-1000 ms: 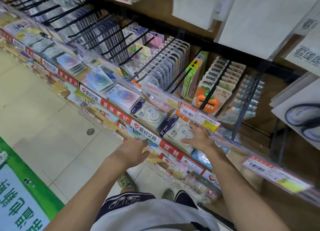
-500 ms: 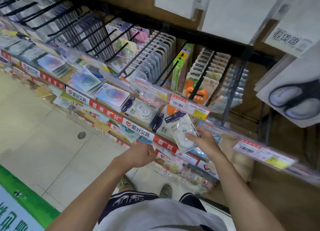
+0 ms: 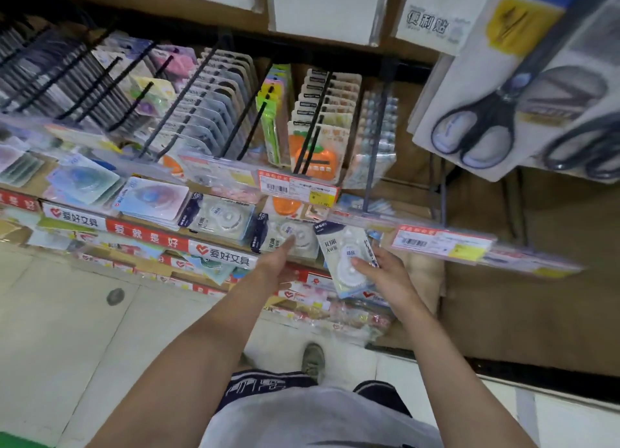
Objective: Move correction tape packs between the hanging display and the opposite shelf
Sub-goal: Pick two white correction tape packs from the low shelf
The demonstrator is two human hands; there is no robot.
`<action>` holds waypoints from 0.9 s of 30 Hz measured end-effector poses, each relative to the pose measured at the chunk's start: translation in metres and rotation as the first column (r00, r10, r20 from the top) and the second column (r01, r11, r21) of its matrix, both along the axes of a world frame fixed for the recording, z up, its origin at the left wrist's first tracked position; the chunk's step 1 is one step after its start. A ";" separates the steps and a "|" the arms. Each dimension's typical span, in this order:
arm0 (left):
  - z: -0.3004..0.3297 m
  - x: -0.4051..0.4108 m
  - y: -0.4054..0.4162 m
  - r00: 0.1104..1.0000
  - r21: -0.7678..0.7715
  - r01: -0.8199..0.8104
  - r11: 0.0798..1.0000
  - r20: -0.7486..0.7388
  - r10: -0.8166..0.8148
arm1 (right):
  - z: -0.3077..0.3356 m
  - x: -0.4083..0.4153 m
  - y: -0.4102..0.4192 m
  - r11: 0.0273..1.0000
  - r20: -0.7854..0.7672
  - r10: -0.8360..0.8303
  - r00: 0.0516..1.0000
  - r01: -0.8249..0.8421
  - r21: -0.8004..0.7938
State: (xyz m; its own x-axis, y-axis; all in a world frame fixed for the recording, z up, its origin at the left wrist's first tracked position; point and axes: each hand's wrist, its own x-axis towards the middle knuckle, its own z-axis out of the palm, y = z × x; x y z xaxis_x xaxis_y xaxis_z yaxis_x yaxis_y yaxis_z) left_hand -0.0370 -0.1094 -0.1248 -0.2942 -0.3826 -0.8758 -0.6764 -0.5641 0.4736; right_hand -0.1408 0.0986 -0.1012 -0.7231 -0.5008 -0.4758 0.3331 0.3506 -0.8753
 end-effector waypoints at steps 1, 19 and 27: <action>-0.002 -0.003 0.000 1.000 0.047 -0.005 0.999 -0.014 0.006 | 0.002 0.001 0.002 1.000 -0.004 -0.014 1.000 0.014 -0.001; -0.018 -0.002 0.004 0.996 -0.068 -0.092 0.993 -0.020 0.091 | 0.001 0.001 0.002 0.999 -0.025 -0.038 0.999 0.038 -0.037; -0.021 0.007 0.001 0.984 -0.182 -0.165 0.969 -0.092 0.151 | -0.001 0.000 -0.007 0.999 0.013 -0.023 1.000 0.023 -0.042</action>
